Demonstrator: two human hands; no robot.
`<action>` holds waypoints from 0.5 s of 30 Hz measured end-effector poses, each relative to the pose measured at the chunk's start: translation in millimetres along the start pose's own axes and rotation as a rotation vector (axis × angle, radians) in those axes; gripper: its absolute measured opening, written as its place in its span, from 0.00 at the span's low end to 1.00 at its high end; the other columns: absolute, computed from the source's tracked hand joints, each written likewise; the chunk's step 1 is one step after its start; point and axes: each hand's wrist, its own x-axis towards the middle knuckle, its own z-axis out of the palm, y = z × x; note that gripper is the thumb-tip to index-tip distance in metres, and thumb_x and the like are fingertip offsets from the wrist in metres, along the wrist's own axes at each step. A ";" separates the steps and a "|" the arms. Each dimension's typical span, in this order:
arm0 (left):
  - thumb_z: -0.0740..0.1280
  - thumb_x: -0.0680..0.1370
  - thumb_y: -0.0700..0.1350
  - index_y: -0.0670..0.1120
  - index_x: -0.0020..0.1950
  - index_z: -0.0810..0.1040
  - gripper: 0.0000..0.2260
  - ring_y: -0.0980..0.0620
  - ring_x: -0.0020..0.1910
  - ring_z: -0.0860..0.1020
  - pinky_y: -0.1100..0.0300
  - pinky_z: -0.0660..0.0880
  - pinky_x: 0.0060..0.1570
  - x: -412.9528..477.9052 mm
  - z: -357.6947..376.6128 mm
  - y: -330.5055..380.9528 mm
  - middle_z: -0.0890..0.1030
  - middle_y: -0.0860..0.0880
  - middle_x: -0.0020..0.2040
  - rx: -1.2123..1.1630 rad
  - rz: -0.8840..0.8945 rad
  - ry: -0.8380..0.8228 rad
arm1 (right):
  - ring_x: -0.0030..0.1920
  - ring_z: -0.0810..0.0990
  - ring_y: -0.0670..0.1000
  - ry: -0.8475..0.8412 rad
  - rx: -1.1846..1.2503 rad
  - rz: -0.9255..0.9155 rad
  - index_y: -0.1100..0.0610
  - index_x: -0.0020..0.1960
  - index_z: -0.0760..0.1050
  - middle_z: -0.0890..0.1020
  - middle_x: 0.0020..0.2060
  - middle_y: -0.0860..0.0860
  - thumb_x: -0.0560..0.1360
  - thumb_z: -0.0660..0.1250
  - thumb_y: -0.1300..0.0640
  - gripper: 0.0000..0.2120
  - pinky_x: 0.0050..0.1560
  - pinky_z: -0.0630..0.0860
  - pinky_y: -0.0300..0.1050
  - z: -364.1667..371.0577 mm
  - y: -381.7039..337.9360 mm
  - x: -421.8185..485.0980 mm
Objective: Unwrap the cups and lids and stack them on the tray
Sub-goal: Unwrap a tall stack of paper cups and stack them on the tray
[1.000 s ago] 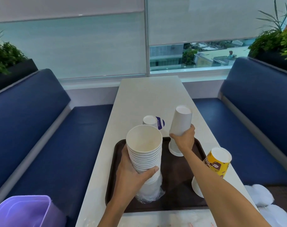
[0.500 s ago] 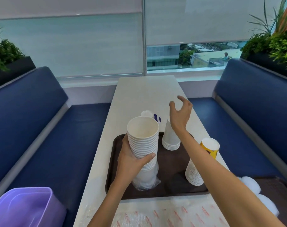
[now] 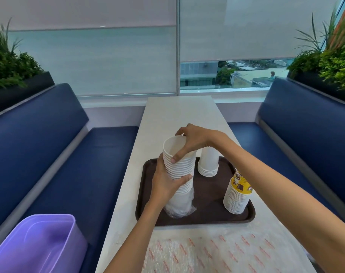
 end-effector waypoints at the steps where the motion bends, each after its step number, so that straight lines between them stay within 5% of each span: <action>1: 0.78 0.65 0.54 0.52 0.75 0.54 0.46 0.52 0.70 0.67 0.67 0.63 0.59 -0.6 0.0 0.2 0.65 0.53 0.73 0.001 0.002 0.002 | 0.62 0.70 0.54 -0.003 -0.025 0.006 0.53 0.69 0.66 0.68 0.63 0.52 0.63 0.76 0.38 0.41 0.60 0.70 0.47 0.3 -1.6 -0.5; 15: 0.79 0.64 0.55 0.52 0.75 0.56 0.46 0.52 0.69 0.68 0.65 0.65 0.61 2.2 3.5 -3.8 0.66 0.53 0.71 -0.004 0.027 0.027 | 0.53 0.72 0.52 0.038 -0.012 -0.024 0.58 0.67 0.67 0.75 0.61 0.52 0.67 0.74 0.41 0.36 0.49 0.69 0.43 -9.5 -9.0 2.2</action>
